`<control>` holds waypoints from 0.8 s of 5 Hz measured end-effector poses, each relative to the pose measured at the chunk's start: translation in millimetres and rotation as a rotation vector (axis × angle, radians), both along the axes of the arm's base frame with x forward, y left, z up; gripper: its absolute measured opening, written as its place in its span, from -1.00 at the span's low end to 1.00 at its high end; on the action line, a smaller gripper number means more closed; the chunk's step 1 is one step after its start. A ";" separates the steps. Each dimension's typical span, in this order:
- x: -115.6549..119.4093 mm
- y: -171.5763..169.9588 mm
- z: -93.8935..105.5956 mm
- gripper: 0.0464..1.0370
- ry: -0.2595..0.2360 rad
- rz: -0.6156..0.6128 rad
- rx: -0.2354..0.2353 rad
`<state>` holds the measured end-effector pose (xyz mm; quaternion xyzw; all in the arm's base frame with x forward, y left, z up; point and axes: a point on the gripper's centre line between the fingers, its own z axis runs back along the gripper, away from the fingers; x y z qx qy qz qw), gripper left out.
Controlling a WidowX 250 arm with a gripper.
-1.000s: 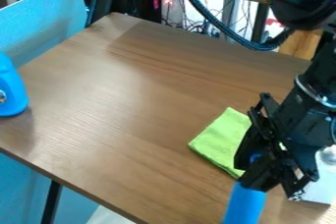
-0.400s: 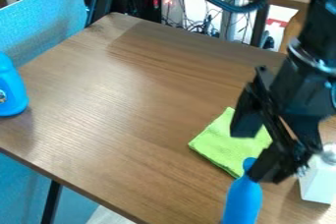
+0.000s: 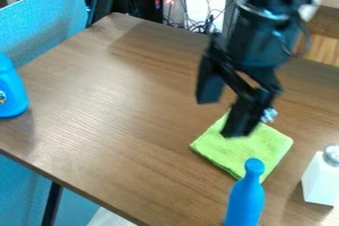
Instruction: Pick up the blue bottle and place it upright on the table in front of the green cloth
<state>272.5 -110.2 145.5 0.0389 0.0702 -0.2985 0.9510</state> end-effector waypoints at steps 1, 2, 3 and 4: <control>27.3 22.0 8.7 0.93 -0.071 0.199 -0.072; 47.0 23.9 -8.5 0.93 -0.069 0.299 -0.007; 58.6 11.7 -14.4 0.93 -0.060 0.266 0.032; 59.4 -4.0 -25.2 0.93 -0.043 0.225 0.023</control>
